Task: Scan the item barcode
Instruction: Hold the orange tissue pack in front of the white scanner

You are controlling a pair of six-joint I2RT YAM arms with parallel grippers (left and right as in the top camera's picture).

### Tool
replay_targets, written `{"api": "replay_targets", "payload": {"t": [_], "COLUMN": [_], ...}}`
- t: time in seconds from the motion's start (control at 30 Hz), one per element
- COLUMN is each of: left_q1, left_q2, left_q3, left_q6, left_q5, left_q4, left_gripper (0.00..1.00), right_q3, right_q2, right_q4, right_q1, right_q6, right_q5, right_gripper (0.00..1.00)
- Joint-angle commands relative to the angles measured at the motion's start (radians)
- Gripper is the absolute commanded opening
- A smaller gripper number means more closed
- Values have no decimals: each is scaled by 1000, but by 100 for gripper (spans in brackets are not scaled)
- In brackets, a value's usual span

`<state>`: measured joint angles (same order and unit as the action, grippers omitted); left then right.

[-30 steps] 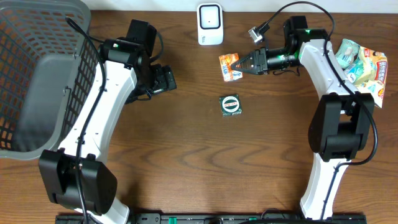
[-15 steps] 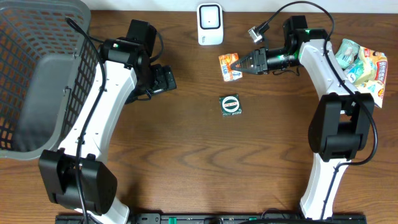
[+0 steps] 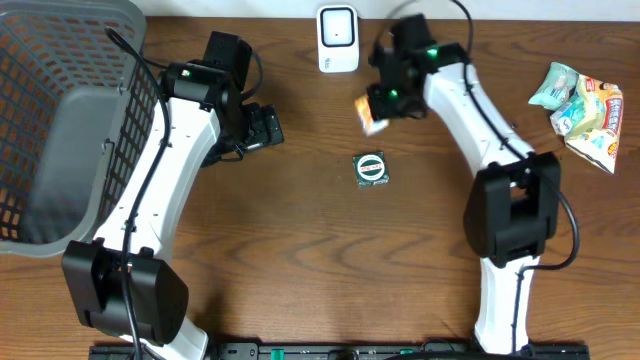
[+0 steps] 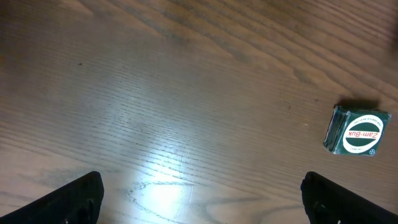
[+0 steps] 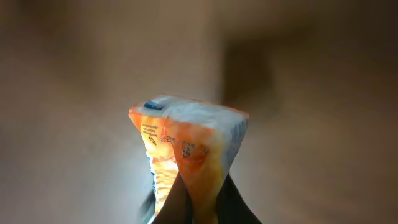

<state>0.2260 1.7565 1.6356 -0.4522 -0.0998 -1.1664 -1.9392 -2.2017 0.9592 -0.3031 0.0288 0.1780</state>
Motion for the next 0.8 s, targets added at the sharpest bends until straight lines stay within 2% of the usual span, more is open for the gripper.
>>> {"api": "replay_targets", "payload": {"t": [0.0, 0.13, 0.3, 0.47, 0.67, 0.77], "left_q1": [-2, -2, -2, -2, -2, -2], "left_q2": [4, 4, 4, 4, 4, 4], "left_q3": [-5, -5, -5, -5, -5, -5], "left_q6": [-13, -13, -13, -13, -13, -13], "left_q5": [3, 3, 3, 3, 3, 3], "left_q4": [-3, -3, -3, -3, -3, -3], "left_gripper": [100, 100, 100, 100, 100, 100], "right_q3": [-74, -75, -75, -76, -76, -76], "right_q2": [18, 17, 14, -2, -41, -66], "right_q4": [-117, -293, -483, -633, -861, -906], "right_q1": [-83, -144, -161, -144, -138, -138], "right_q6": [-130, -256, -274, -309, -452, -549], "right_q5": [-549, -632, -630, -538, -436, -371], "right_gripper": [1, 1, 1, 1, 1, 1]}}
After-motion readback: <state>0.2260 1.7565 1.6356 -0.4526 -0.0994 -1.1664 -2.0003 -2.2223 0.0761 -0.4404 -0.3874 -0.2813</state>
